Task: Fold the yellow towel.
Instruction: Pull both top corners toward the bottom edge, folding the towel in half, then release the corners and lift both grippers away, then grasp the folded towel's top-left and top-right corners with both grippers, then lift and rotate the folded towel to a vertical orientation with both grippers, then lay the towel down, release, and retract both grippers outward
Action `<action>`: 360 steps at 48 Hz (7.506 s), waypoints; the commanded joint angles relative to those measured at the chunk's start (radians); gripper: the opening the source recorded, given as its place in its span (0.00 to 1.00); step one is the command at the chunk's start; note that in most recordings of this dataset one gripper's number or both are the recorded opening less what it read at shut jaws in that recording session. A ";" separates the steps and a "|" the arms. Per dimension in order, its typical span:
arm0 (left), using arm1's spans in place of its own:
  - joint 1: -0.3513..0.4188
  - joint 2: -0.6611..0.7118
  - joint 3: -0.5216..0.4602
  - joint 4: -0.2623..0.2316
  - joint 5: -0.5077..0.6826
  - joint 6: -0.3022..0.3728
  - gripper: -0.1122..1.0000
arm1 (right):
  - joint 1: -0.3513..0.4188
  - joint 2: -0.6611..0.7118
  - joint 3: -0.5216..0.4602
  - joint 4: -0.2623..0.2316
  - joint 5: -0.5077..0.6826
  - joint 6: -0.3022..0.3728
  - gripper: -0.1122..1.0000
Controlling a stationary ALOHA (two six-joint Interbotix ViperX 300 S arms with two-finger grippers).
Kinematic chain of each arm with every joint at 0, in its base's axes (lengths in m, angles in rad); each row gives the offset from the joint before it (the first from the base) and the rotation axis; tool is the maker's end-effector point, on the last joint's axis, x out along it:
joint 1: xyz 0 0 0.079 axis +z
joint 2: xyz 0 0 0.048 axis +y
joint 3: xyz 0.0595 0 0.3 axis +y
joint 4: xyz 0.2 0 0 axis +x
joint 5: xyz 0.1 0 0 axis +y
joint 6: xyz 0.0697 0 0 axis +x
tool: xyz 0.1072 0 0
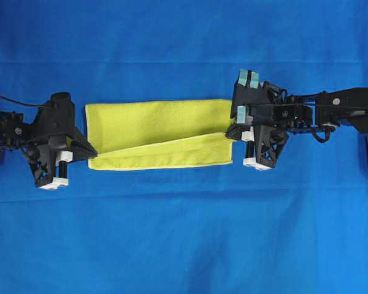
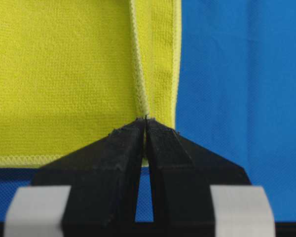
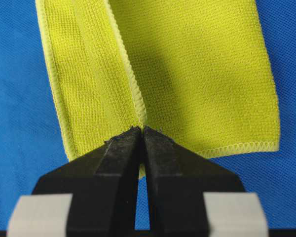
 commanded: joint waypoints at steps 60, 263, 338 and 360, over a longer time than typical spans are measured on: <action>0.374 0.084 -0.015 0.000 -0.081 0.164 0.77 | -0.216 0.118 -0.084 -0.077 -0.037 0.002 0.66; -0.098 0.551 -0.741 -0.003 -0.057 0.232 0.13 | -0.462 0.071 -0.218 -0.120 -0.178 0.011 0.11; -0.114 0.247 -0.532 -0.002 0.192 0.192 0.69 | -0.393 -0.084 -0.176 -0.245 -0.031 -0.021 0.66; -0.044 -0.187 -0.307 0.000 0.087 0.221 0.69 | -0.285 -0.558 0.120 -0.206 -0.094 0.037 0.66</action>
